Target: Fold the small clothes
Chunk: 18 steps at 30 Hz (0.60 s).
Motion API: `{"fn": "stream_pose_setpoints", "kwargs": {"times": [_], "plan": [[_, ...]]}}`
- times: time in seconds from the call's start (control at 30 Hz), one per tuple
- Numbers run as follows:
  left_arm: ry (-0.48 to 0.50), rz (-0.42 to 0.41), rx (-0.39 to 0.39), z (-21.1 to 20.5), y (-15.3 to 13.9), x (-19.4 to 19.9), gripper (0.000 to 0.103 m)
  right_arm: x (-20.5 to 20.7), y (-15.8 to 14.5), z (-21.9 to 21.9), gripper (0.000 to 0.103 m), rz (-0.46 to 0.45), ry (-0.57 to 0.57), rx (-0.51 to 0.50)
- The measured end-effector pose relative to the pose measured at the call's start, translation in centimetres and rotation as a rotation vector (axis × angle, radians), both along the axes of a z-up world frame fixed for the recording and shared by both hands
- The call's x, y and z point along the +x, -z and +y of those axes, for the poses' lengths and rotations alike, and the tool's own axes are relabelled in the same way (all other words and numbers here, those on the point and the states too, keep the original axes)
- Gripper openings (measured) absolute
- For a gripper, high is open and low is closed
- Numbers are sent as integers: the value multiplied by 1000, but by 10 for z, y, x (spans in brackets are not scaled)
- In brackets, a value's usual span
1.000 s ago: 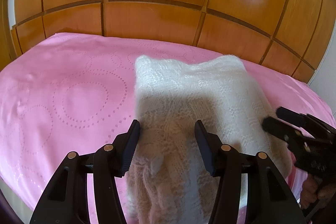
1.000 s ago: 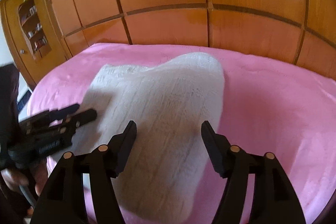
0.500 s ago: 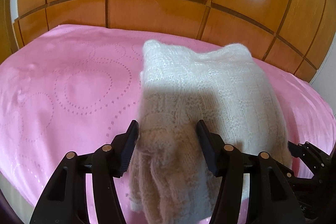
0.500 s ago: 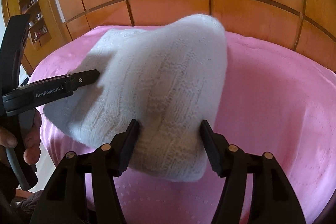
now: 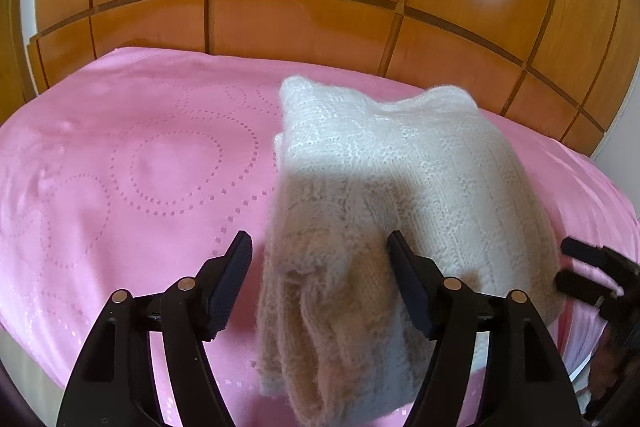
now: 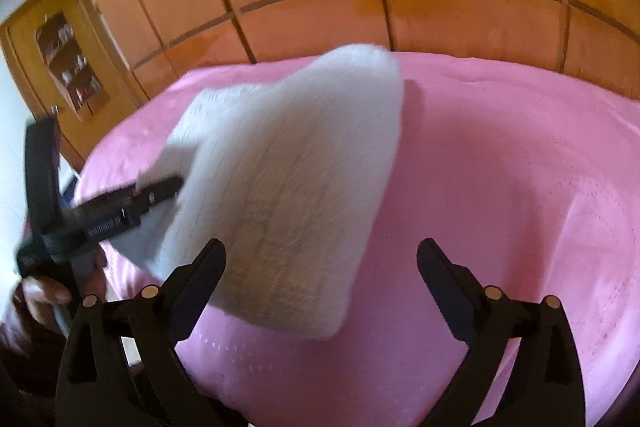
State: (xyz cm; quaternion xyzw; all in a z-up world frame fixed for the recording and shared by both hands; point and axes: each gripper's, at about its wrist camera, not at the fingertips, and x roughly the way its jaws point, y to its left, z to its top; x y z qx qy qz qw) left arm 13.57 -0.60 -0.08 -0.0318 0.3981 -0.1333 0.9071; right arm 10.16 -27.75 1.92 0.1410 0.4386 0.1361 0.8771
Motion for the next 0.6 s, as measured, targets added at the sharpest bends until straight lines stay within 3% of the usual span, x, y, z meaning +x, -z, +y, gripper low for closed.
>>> {"fn": "stream_pose_setpoints", "kwargs": {"times": [0.37, 0.6], "plan": [[21, 18, -46, 9, 7, 7, 77, 68, 23, -40, 100, 99, 13, 261], [94, 117, -265, 35, 26, 26, 77, 107, 51, -34, 101, 183, -86, 409]]}}
